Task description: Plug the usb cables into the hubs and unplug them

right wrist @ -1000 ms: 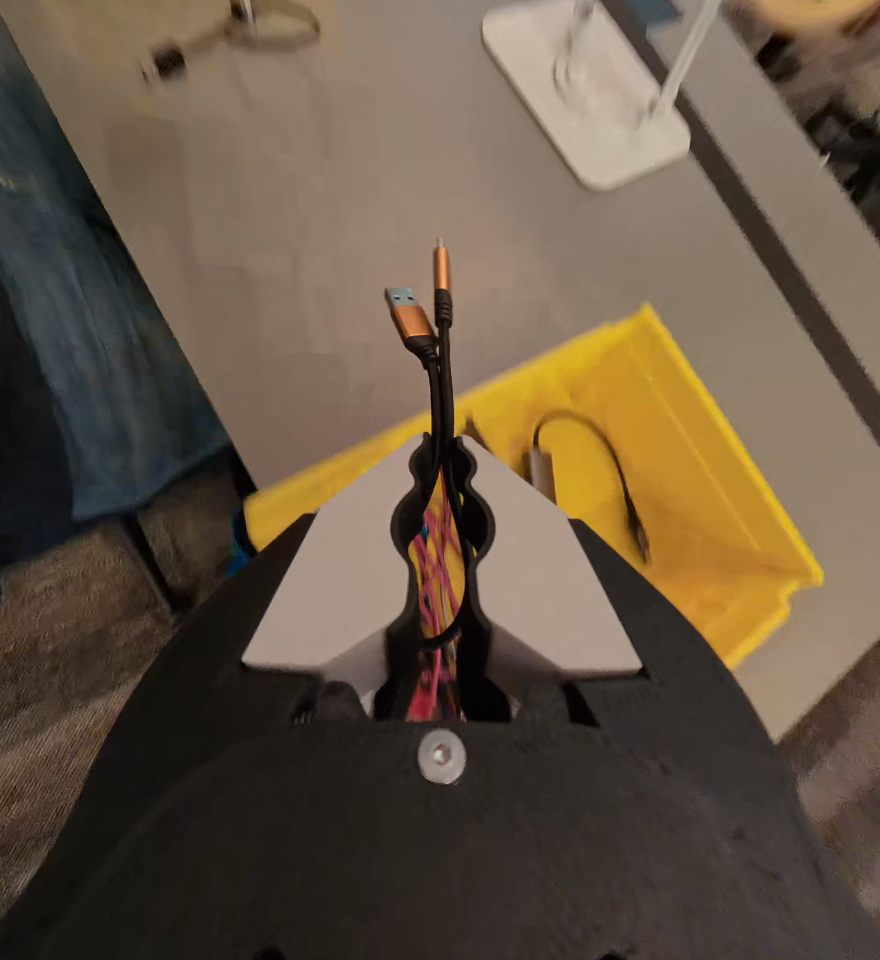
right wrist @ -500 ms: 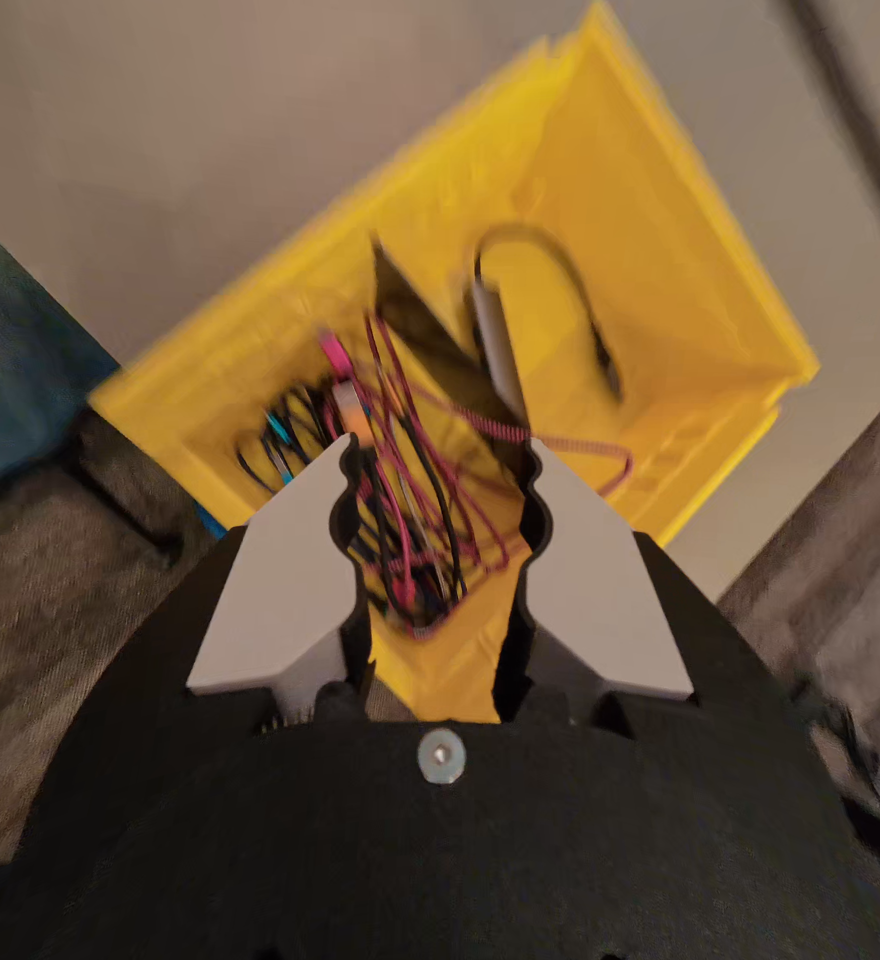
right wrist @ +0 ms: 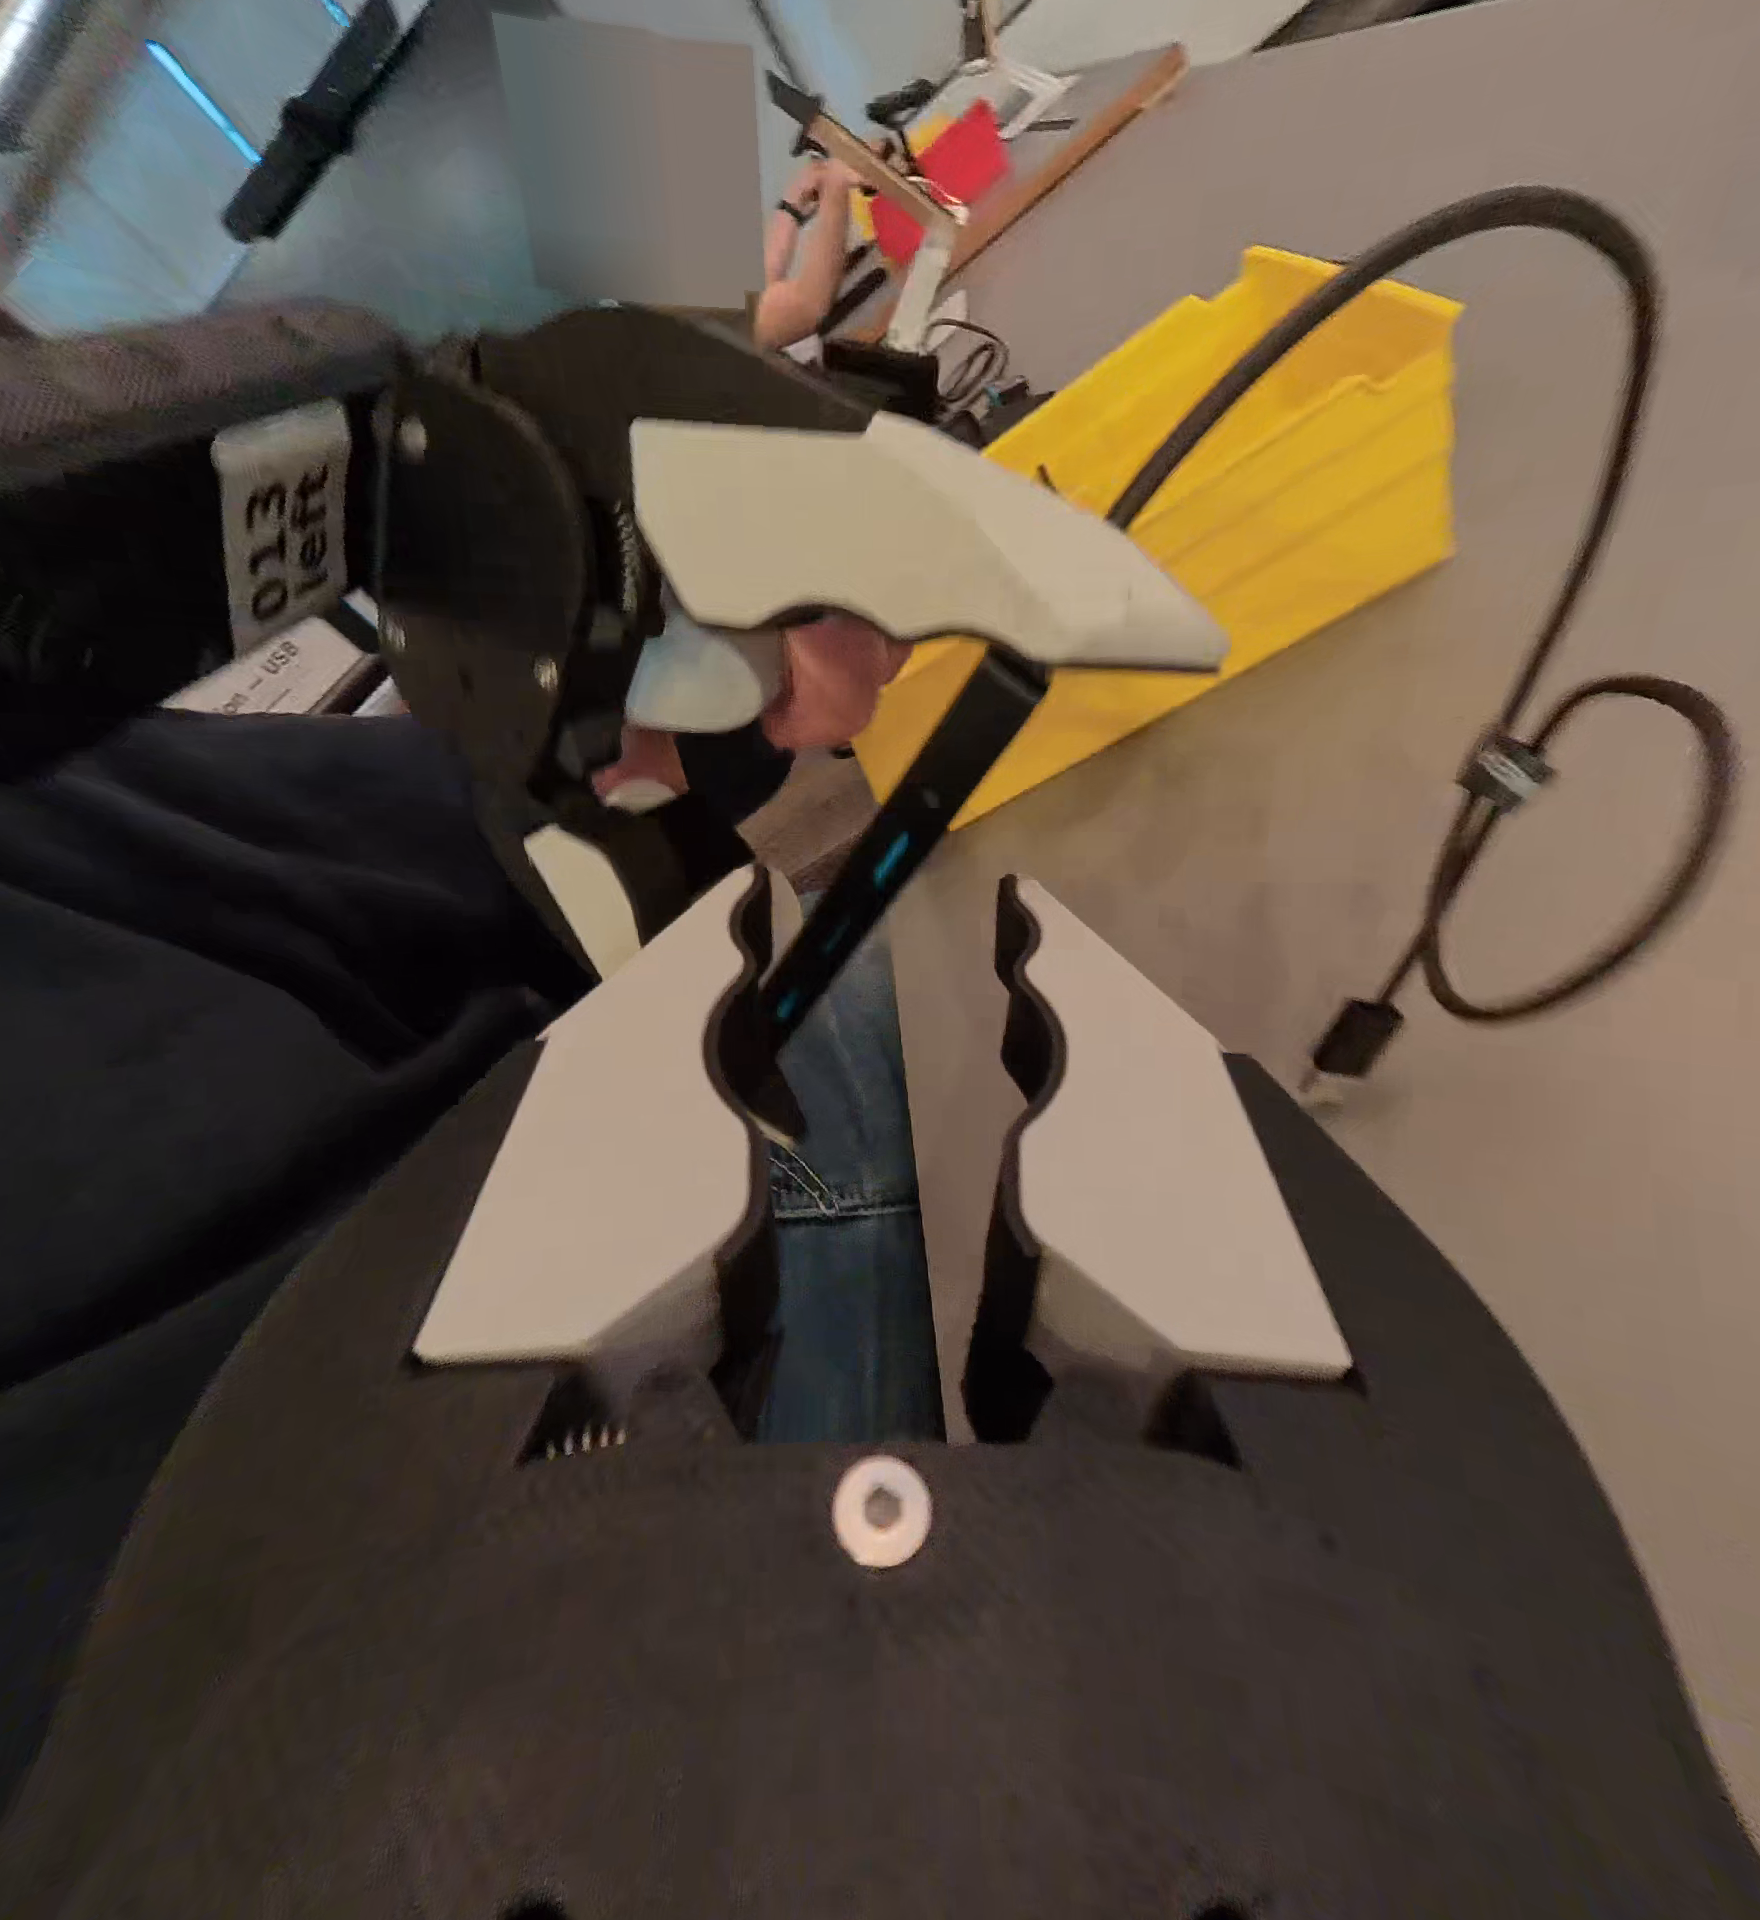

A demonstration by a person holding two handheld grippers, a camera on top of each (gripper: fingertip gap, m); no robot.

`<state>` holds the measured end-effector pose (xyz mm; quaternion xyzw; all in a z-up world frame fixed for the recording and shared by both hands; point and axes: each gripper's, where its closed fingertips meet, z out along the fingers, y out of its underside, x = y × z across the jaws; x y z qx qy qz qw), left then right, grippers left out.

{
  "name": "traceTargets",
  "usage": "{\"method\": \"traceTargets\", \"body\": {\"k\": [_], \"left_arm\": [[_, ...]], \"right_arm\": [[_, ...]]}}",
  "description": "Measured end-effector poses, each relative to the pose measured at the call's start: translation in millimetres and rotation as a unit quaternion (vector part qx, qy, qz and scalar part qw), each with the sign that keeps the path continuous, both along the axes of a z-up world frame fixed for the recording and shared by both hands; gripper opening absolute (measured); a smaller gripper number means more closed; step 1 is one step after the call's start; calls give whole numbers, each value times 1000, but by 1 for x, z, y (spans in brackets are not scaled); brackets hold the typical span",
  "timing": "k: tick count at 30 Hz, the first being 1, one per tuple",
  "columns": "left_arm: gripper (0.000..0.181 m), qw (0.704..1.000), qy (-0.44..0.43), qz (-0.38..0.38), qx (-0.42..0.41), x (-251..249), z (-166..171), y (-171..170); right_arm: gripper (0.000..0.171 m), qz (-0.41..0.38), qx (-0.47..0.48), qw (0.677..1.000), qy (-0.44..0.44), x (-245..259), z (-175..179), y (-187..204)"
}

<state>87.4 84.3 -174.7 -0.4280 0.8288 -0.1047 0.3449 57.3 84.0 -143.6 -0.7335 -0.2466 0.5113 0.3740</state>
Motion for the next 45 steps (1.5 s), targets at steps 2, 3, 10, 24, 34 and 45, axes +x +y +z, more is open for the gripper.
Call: {"method": "traceTargets", "body": {"k": [2,3,10,24,34,45], "left_arm": [[136,998,7,-1,57,3,-3,-1],[136,997,15,5,80,3,-5,1],[125,987,-108,0,117,24,41,-13],[113,977,-186,10,100,20,80,-20],[112,989,-128,55,56,-1,35,4],[112,992,-95,80,30,-17,8,10]], "right_arm": [[18,22,20,999,-24,-10,-4,-1],[17,23,30,998,-45,-10,-8,0],[9,-25,90,992,-81,24,13,0],[9,-200,180,925,-269,210,101,-27],[9,-264,116,828,-482,348,117,-69],[9,-138,-20,814,-565,371,36,-75]]}}
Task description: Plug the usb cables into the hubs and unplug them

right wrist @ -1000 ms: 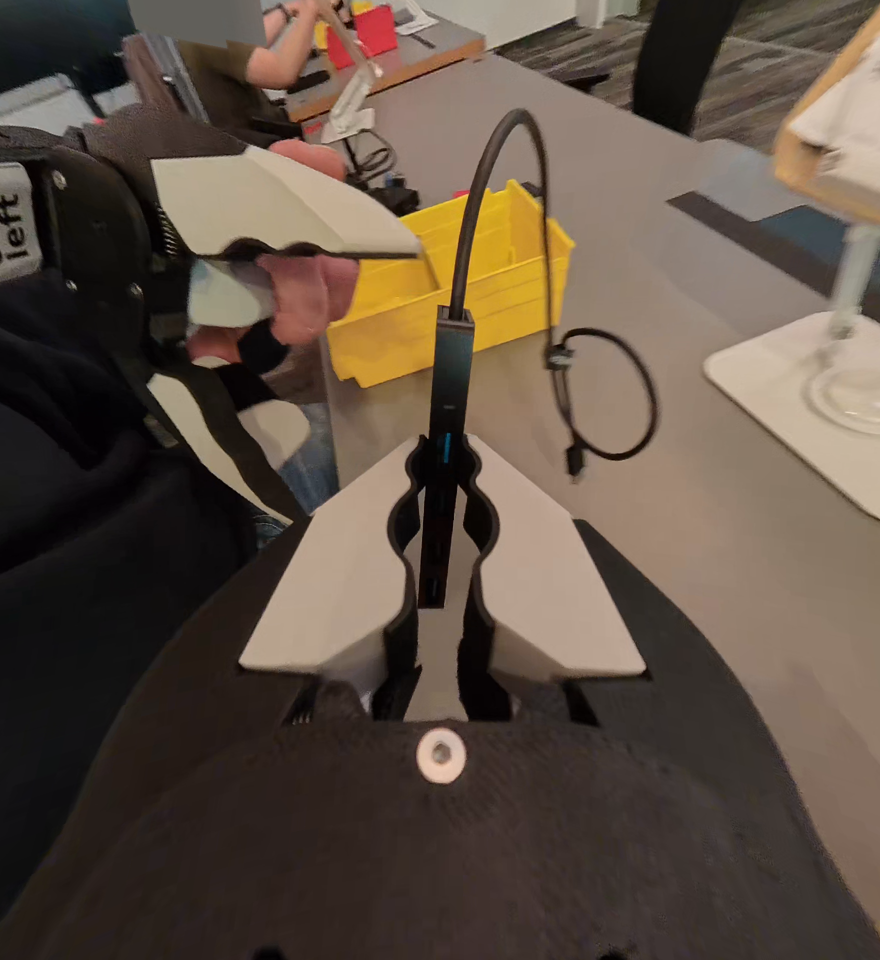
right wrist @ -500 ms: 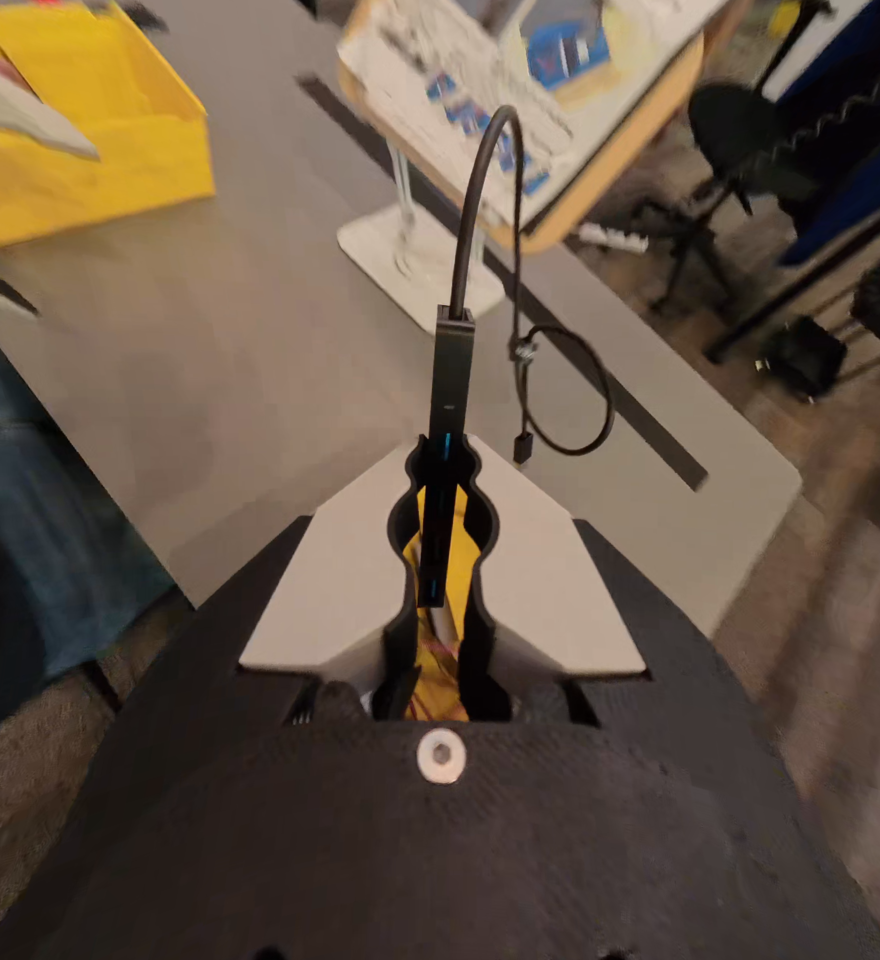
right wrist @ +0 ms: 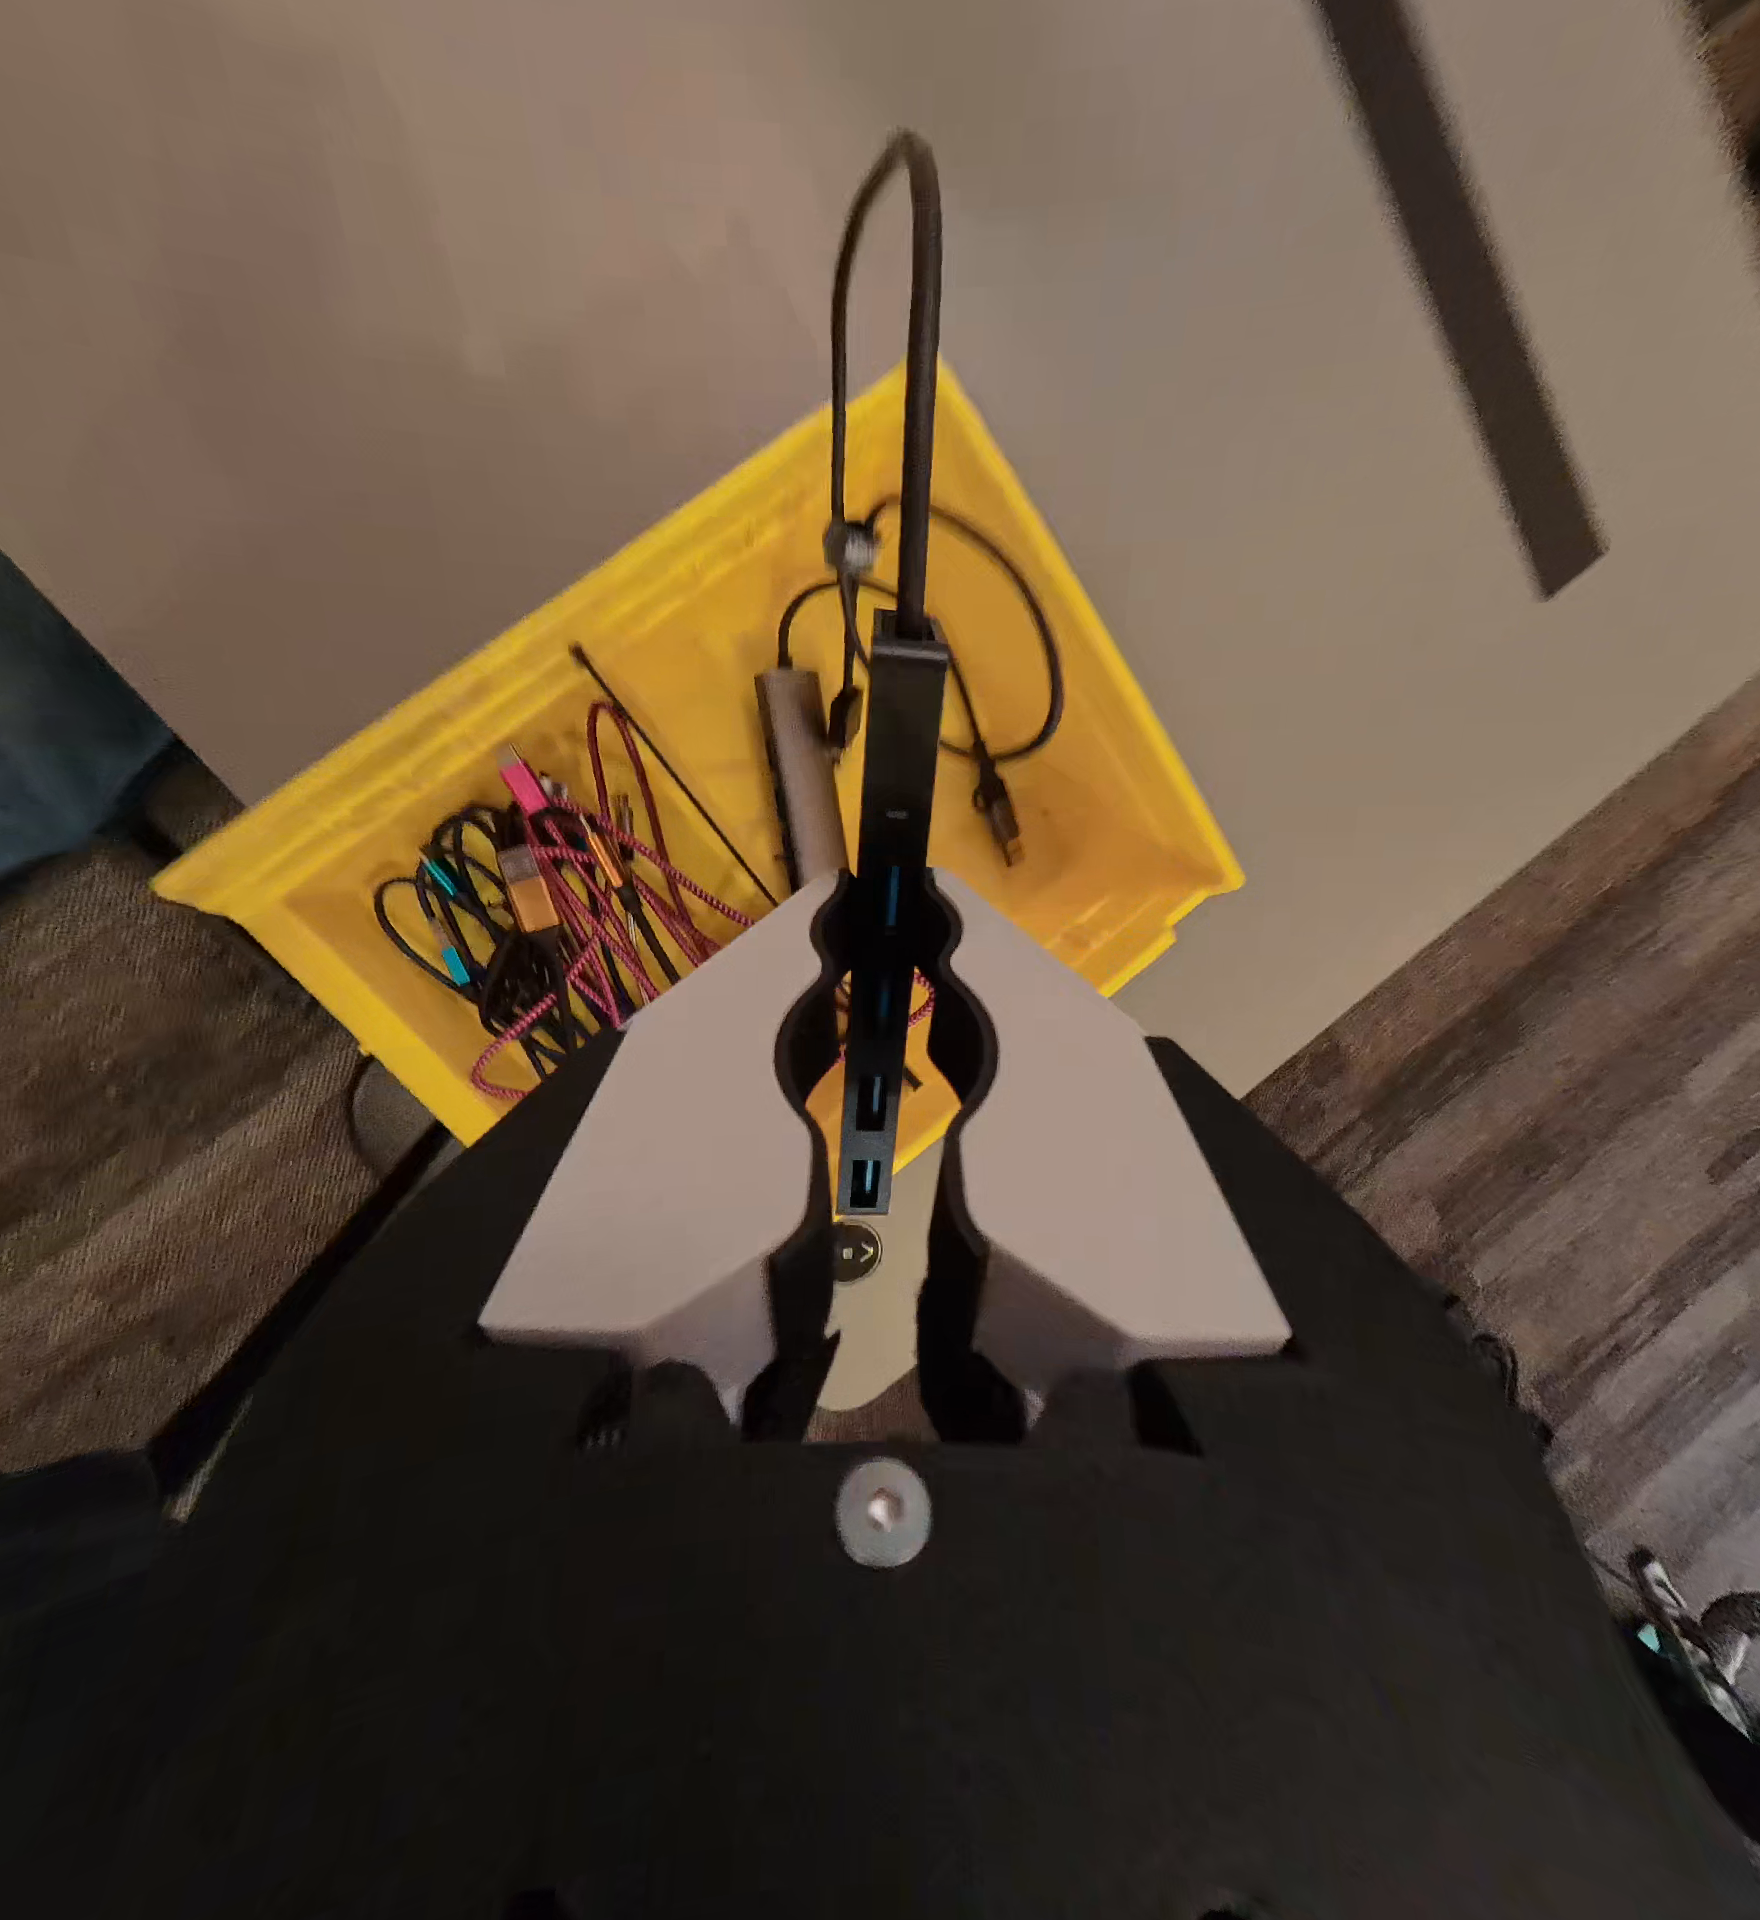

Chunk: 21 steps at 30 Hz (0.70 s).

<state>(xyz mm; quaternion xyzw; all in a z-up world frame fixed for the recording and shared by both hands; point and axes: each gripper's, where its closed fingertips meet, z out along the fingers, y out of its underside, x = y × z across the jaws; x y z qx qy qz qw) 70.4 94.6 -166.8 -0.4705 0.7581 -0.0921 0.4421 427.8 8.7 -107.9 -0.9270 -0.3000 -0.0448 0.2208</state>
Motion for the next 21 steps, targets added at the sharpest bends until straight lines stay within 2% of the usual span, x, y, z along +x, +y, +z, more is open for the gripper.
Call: {"method": "traceTargets", "body": {"k": [4,10,15,21], "left_arm": [[111,1000,14,0,-3,-2,-8,0],[110,999,30,3,-9,-6,-17,2],[109,999,44,5,-13,-9,-24,4],[108,998,57,7,-19,-11,-31,7]], "right_arm": [[8,29,-71,997,-11,6,-49,20],[9,38,-164,985,-48,26,-104,47],[9,22,-263,959,-100,56,-142,40],[9,26,-344,933,-105,68,-169,20]]}}
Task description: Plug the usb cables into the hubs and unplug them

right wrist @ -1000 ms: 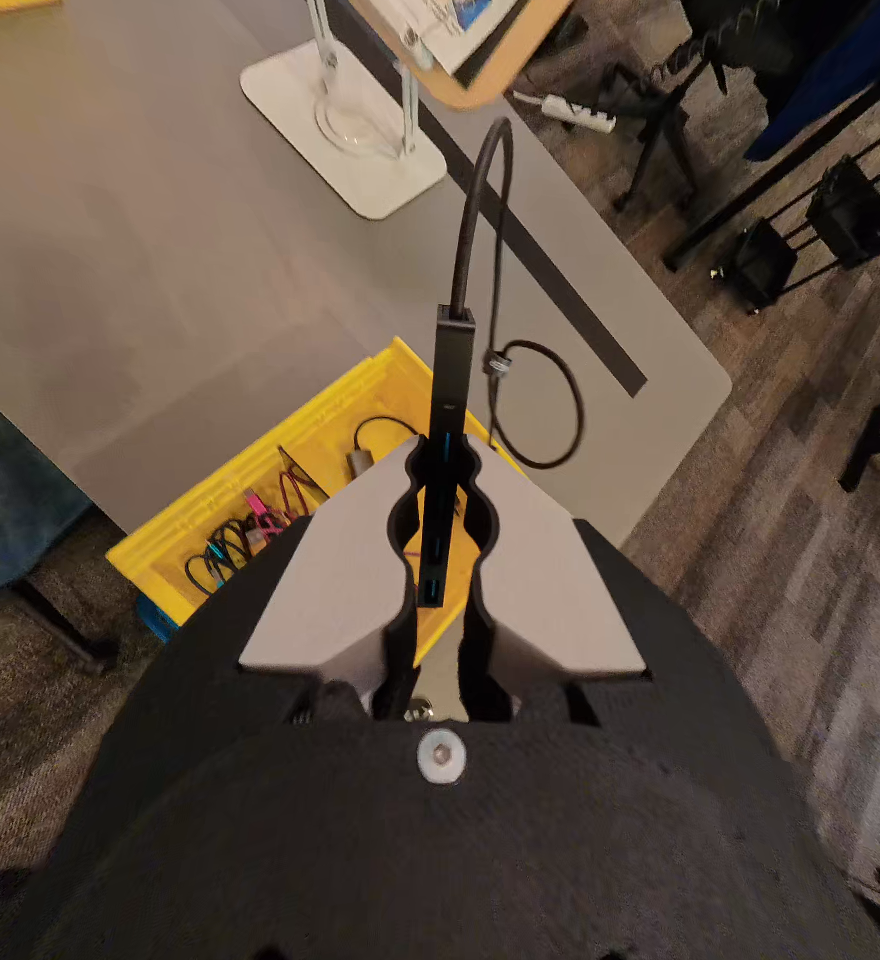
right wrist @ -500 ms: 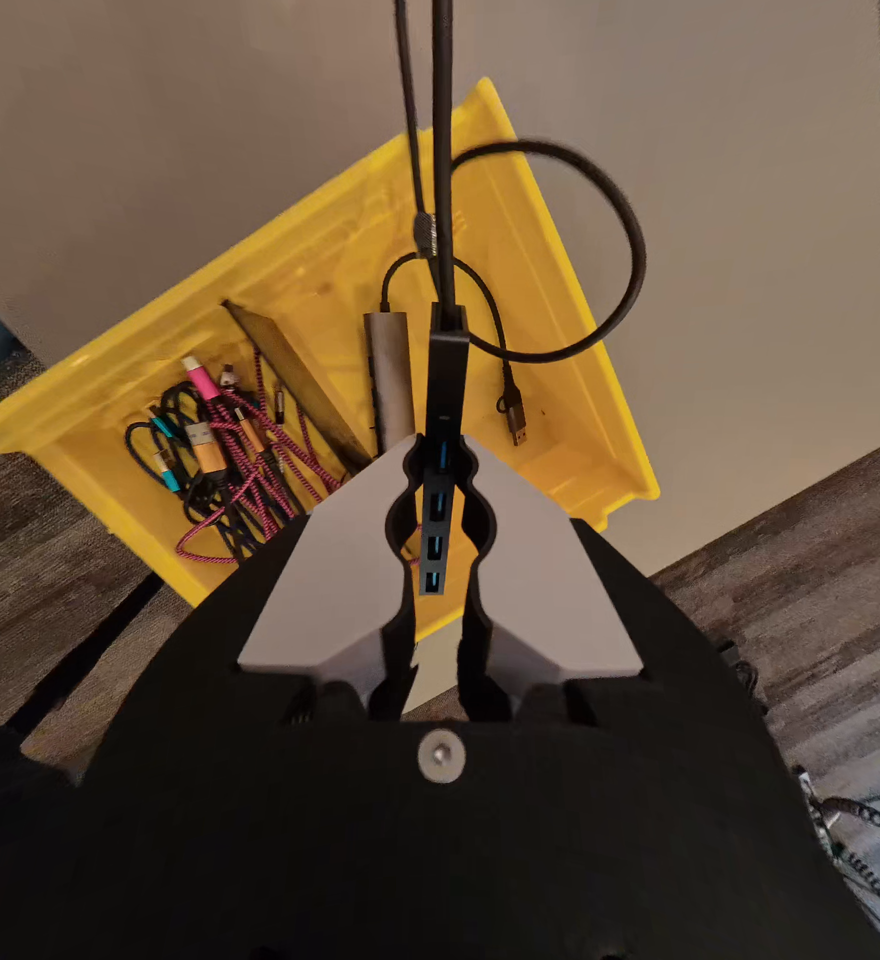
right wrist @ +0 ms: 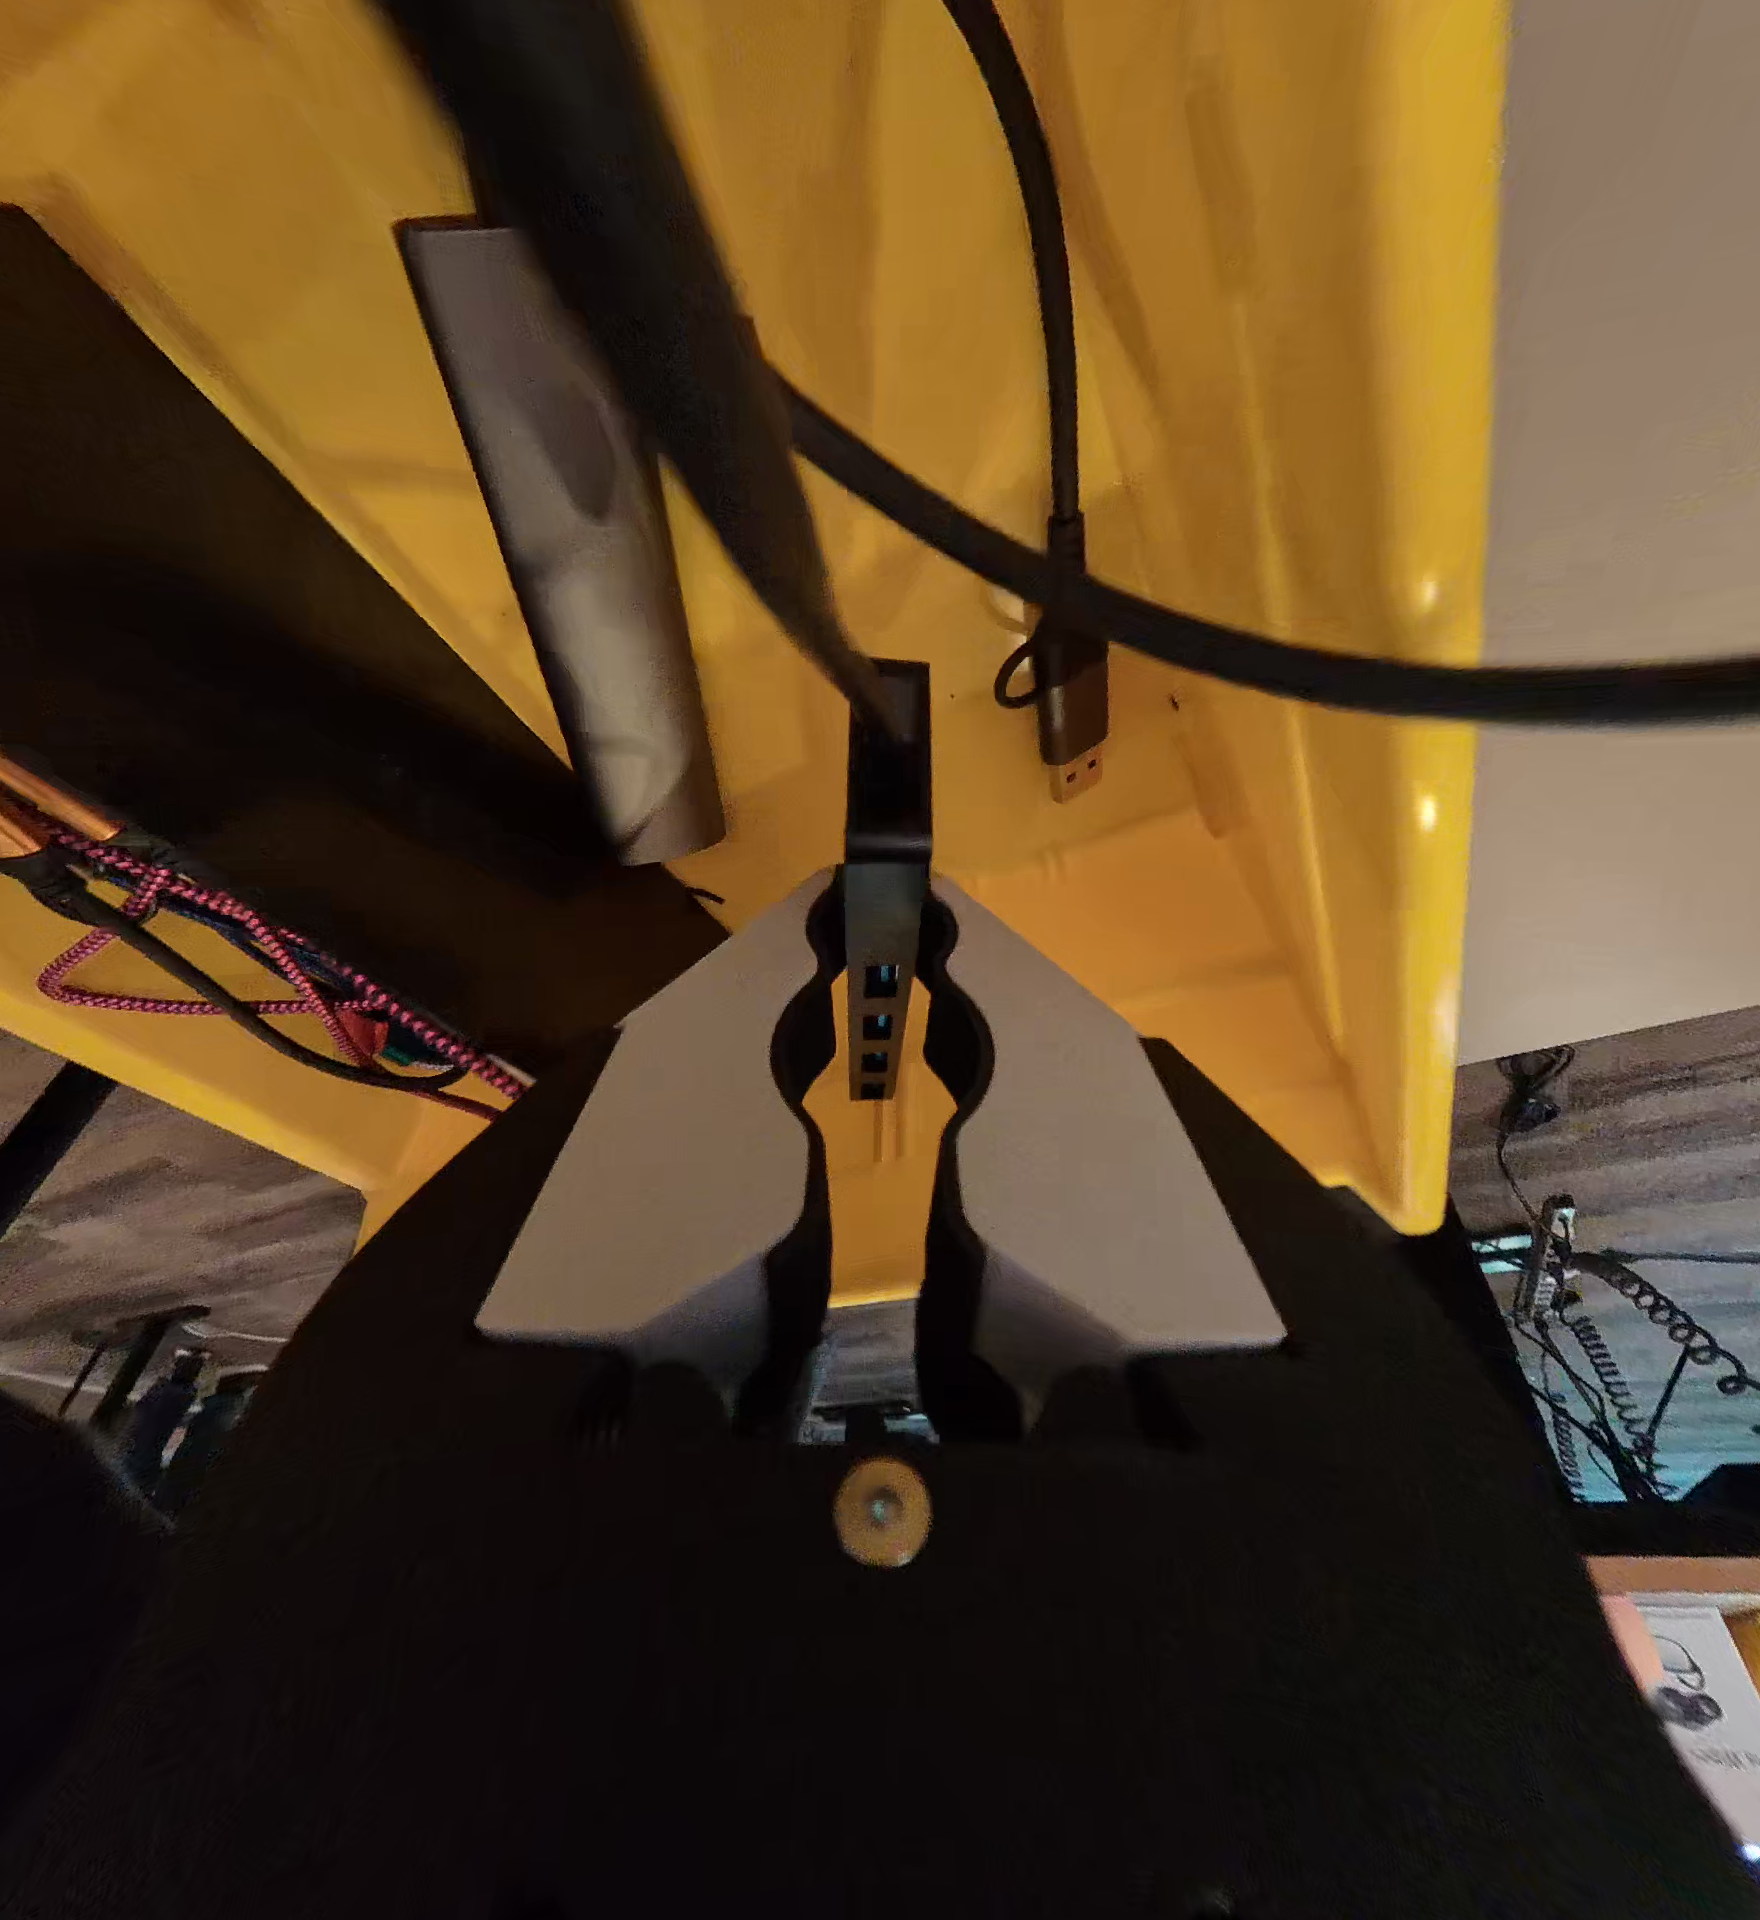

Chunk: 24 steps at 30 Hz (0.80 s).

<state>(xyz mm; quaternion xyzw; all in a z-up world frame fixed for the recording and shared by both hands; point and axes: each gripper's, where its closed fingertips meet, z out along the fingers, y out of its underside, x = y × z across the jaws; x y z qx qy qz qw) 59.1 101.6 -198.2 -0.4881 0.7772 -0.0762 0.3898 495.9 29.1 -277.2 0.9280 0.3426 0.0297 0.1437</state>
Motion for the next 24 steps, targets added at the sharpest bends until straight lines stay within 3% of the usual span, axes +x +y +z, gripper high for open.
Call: {"method": "traceTargets", "body": {"k": [7,11,15,18,22,24], "left_arm": [[108,1000,6,7,-2,-1,0,3],[116,999,-6,25,-37,-5,4,5],[116,998,-18,44,-50,-13,11,16],[117,997,-25,56,-45,-19,18,22],[116,996,-30,72,-40,-28,23,29],[116,996,-31,75,-40,-31,23,30]], "right_arm": [[9,-11,-36,997,69,-20,-29,6],[51,-10,-4,1000,4,-7,-16,14],[66,-7,33,999,-9,-9,9,13],[62,-12,90,996,-2,-16,36,20],[52,-1,241,963,123,-69,70,63],[33,15,296,943,148,-85,73,80]]}}
